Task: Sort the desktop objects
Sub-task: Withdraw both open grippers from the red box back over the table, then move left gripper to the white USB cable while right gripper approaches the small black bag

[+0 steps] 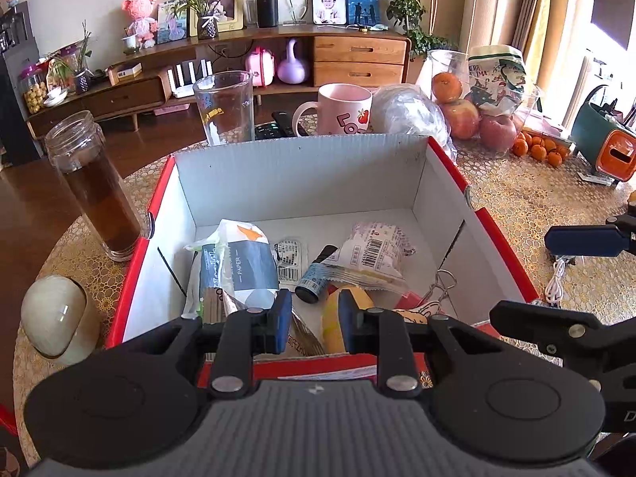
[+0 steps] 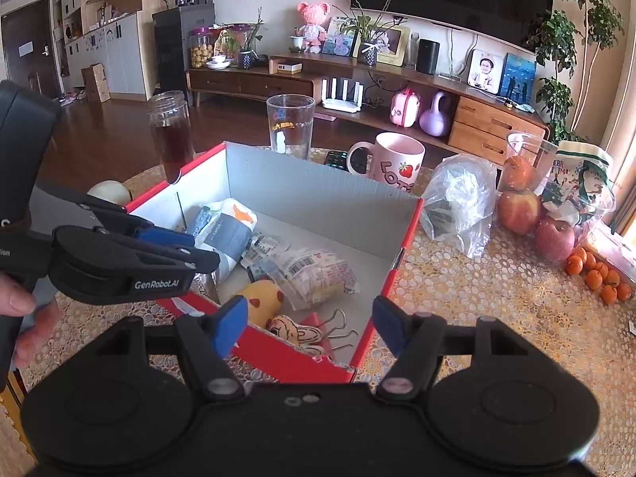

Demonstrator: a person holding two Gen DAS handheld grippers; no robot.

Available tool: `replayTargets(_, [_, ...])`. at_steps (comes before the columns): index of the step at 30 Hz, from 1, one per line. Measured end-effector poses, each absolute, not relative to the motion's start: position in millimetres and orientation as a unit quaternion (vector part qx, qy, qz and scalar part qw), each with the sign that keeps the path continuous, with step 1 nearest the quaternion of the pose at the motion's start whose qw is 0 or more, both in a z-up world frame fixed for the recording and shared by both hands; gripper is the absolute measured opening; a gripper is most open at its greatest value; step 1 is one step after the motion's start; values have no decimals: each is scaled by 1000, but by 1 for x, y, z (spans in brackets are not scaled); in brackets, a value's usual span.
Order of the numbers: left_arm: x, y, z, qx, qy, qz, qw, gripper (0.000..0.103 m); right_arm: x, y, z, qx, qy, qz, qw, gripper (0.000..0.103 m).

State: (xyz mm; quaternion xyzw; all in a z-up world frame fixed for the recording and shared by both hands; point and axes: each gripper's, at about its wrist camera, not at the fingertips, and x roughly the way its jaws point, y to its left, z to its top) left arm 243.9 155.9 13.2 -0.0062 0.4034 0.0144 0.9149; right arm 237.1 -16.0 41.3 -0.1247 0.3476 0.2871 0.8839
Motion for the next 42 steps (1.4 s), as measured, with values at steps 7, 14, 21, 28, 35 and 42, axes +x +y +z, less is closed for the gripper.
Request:
replayTargets(7, [225,144,20,-4,397,13,918,44,221,-30,52,-121,339,291,886,70])
replayTargets(14, [207,133,25,2,387,12,922,72,208,-43,54,-116,336,290,889,72])
replayTargets(21, [193,125,22,-1,386,11,923,76,199,-57,53,-108,335,285,892,78])
replayTargets(28, [179,111,17,-13,381,-5,925,90,190,-84,50,-97,326,279,898,93])
replayTargets(35, [168,78,12,-5,376,-50,925,102,183,-129,34,-90,317,241,913,103])
replayTargets(42, [165,35,0,-14,374,-97,922,103,190,-195,11,-28,343,193,919,103])
